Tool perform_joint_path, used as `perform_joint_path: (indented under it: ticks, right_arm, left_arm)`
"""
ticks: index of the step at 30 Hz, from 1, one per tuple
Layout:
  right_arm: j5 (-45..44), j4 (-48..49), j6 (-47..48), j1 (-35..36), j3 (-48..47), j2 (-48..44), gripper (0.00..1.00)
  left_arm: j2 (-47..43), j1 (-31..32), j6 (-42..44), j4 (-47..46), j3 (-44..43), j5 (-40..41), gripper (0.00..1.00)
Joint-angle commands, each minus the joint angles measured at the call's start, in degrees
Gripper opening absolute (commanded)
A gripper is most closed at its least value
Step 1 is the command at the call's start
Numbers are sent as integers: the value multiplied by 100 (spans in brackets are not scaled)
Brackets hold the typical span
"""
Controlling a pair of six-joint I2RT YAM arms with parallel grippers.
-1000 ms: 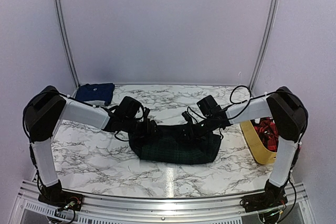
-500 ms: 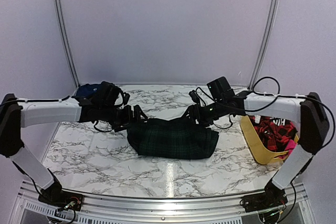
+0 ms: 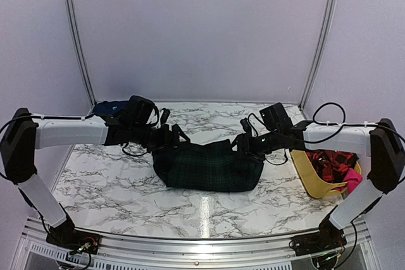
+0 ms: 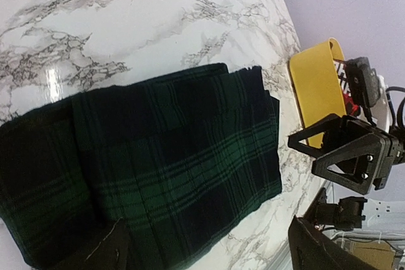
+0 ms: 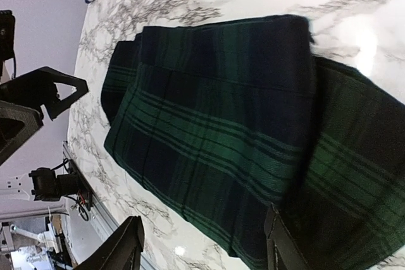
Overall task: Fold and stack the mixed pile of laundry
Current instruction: Smooth out the square-folded skirt at the center of the board.
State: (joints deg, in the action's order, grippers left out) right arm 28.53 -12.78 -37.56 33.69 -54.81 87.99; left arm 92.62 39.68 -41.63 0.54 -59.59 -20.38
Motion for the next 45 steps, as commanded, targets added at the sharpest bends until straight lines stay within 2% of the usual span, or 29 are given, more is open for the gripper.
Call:
perform_joint_path:
  ticks: [1, 4, 8, 9, 12, 14, 16, 18, 21, 22, 24, 27, 29, 32, 34, 37, 40, 43, 45]
  right_arm:
    - [-379, -425, -153, -487, 391, -687, 61]
    - [-662, -815, -173, -879, 881, -1373, 66]
    - [-978, -1337, -373, -1240, 1218, -1869, 74]
    - [-951, -1276, -480, -1288, 1337, -1925, 76]
    - [-627, -720, -945, -1321, 1767, -1921, 97]
    - [-409, -329, -1331, -1343, 2001, -1786, 99]
    - [-298, -31, -1552, -1353, 2166, -1651, 98]
    - [-235, 66, -1497, -1332, 2170, -1570, 99]
    - [-812, -507, -775, -1103, 1444, -1693, 99]
    - [-994, -592, -548, -1019, 1188, -1740, 98]
    - [-942, -587, -215, -963, 793, -1583, 94]
    - [-642, -1243, 258, -913, 119, -769, 92]
    - [-681, -1658, 311, -827, 25, -351, 93]
    - [-762, -1487, 273, -729, 189, -330, 95]
    - [-1122, -1449, 522, -493, -144, -399, 94]
    - [-864, -1406, 722, -456, -799, -134, 92]
    - [-634, -1353, 853, -441, -1395, 429, 85]
    - [-531, -1406, 1004, -428, -1942, 1000, 75]
    - [-508, -1471, 1050, -416, -2241, 1383, 70]
  left_arm:
    - [574, -26, 569, 1019, -923, 634, 91]
    - [619, -128, 566, 1454, -930, 967, 93]
    - [244, -372, 179, 1664, -347, 1283, 96]
    - [164, -428, 58, 1656, -195, 1249, 98]
    - [-4, -452, -158, 1400, 177, 947, 99]
    - [-79, -475, -332, 1209, 393, 895, 99]
    - [-135, -552, -543, 966, 680, 767, 99]
    - [-273, -628, -844, 234, 1149, 400, 99]
    - [-536, -646, -1361, -1086, 1854, 37, 99]
    - [-563, -646, -1433, -1249, 1993, 19, 99]
    - [-552, -646, -1487, -1659, 2196, -106, 99]
    - [-481, -638, -1528, -2225, 2349, -356, 99]
    - [-375, -647, -1499, -2271, 2331, -378, 99]
    - [-254, -646, -1447, -2303, 2301, -427, 99]
    - [-412, -646, -1229, -2211, 2266, -364, 99]
    - [-969, -599, -791, -1892, 2169, 108, 99]
    - [-929, -593, -199, -1163, 1628, 433, 99]
    - [-549, -584, 218, -497, 975, 581, 91]
    - [-365, -569, 290, -471, 629, 545, 88]
